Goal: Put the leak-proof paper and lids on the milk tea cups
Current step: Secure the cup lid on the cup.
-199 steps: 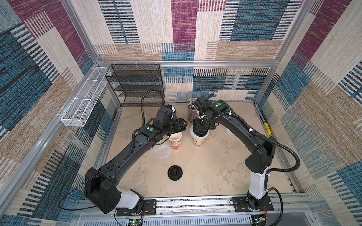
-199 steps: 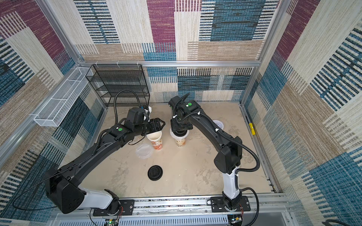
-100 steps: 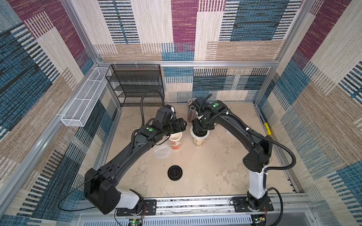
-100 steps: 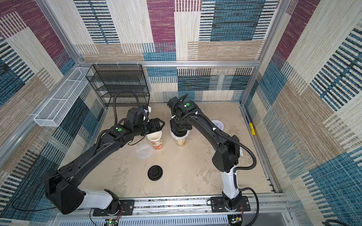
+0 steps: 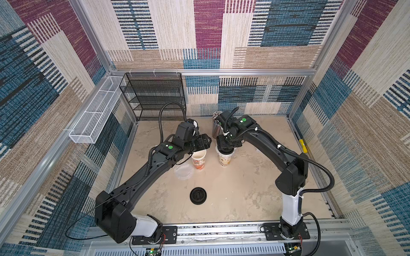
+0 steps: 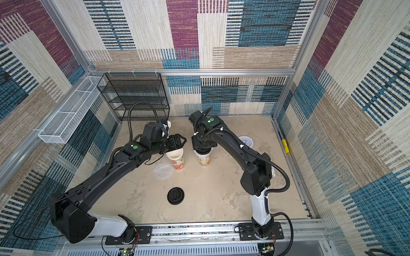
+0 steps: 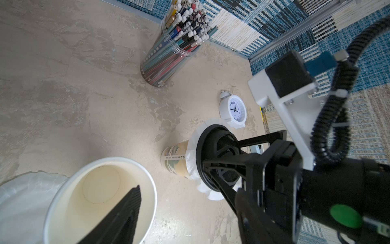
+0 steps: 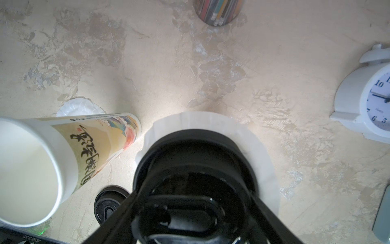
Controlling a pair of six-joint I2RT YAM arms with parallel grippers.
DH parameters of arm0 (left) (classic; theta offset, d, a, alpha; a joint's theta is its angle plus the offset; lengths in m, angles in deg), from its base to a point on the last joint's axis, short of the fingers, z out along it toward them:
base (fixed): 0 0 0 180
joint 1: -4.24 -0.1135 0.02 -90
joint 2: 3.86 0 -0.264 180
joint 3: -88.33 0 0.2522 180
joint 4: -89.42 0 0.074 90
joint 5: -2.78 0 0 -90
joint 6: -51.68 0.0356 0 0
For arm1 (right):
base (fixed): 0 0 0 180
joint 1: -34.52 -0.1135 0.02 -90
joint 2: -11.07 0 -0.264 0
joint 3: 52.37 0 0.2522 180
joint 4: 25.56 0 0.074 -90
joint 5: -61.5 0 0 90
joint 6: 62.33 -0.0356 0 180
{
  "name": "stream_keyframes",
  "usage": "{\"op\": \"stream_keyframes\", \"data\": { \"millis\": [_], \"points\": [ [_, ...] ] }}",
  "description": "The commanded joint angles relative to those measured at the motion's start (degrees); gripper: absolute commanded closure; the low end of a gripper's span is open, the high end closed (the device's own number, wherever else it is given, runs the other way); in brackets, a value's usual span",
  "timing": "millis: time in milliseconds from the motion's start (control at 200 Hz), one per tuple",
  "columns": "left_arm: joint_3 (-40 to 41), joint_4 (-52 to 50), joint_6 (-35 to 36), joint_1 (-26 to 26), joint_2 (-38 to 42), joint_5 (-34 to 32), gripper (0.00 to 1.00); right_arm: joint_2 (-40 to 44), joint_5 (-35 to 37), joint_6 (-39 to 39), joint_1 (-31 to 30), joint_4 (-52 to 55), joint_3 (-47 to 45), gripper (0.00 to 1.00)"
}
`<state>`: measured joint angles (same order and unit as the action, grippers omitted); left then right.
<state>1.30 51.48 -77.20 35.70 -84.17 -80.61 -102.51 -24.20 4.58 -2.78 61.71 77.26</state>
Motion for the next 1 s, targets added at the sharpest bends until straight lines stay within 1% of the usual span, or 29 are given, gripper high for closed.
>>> {"op": "stream_keyframes", "data": {
  "millis": [0,291,451,656,997],
  "points": [
    [-0.14,1.67,-0.90,-0.10,-0.26,1.01,0.27,-0.70,-0.15,0.33,0.01,3.21,0.36,0.25],
    [-0.30,1.69,-0.81,-0.12,-0.28,1.30,0.27,1.20,-2.10,-0.48,0.06,3.21,5.39,0.27],
    [-0.12,1.55,-0.83,-0.11,0.06,1.39,0.27,2.70,-1.43,-1.41,-0.05,3.22,3.47,0.27],
    [0.06,1.42,-0.71,-0.16,0.40,1.65,0.27,2.23,-0.62,-1.52,-0.01,3.29,0.35,0.27],
    [0.47,1.41,-0.58,-0.17,0.88,1.30,0.27,-0.18,-0.02,-0.55,-0.01,3.20,1.90,0.27]
  ]
}}
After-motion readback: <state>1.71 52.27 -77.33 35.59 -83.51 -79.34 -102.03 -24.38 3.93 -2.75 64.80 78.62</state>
